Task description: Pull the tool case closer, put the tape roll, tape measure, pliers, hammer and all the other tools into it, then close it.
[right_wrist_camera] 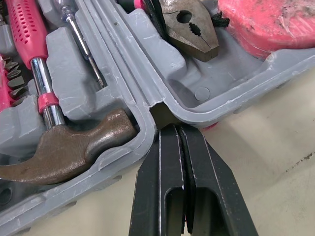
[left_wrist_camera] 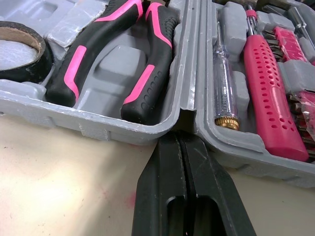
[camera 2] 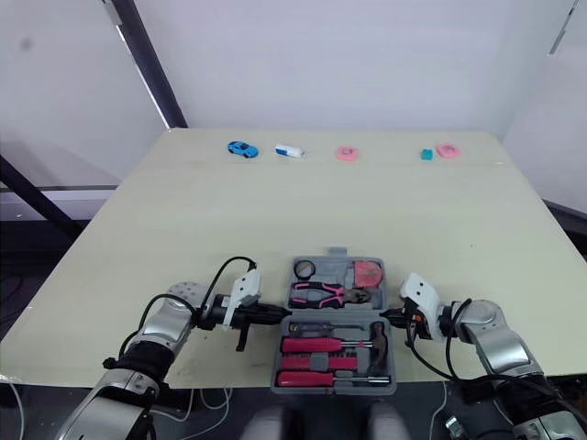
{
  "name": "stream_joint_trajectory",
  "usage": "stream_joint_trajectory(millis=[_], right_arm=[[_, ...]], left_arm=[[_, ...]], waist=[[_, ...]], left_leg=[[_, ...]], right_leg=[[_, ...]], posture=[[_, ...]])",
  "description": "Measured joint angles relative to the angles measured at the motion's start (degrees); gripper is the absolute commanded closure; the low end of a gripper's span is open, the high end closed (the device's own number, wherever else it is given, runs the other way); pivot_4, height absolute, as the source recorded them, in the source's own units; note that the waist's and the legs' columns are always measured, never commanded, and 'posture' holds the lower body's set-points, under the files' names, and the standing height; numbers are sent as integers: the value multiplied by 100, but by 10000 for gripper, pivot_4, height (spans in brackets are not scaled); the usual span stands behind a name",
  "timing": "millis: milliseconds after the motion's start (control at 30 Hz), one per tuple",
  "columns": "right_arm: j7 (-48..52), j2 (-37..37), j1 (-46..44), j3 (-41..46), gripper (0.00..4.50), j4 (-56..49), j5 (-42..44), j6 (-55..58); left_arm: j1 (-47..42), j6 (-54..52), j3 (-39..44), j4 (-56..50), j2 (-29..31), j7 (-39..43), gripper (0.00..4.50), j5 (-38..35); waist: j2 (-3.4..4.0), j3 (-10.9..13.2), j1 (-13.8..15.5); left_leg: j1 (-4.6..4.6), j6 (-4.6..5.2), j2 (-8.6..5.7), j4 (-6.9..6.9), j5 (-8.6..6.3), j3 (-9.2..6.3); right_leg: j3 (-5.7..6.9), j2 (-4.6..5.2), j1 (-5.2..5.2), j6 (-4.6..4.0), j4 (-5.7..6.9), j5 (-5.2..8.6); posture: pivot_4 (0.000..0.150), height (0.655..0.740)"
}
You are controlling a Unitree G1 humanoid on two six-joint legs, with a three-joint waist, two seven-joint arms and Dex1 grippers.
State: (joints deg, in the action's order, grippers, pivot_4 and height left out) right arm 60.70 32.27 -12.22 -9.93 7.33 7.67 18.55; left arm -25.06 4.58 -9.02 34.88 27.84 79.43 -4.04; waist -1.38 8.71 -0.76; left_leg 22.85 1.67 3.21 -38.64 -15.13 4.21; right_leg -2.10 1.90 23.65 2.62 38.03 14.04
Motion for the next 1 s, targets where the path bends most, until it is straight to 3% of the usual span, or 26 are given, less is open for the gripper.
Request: stream_joint_trajectory(millis=[1000], right_arm=[[-346,-276,-238,82,44577,450,-94,-384]], left_arm=[[-320,373,16,635,-46,-84,45000,-47]], waist=[[0,0,1]], left_leg=[[-1,0,0,-4,1,1]], right_leg=[[-2,0,0,-1,5,-2]], posture=[[1500,7400]])
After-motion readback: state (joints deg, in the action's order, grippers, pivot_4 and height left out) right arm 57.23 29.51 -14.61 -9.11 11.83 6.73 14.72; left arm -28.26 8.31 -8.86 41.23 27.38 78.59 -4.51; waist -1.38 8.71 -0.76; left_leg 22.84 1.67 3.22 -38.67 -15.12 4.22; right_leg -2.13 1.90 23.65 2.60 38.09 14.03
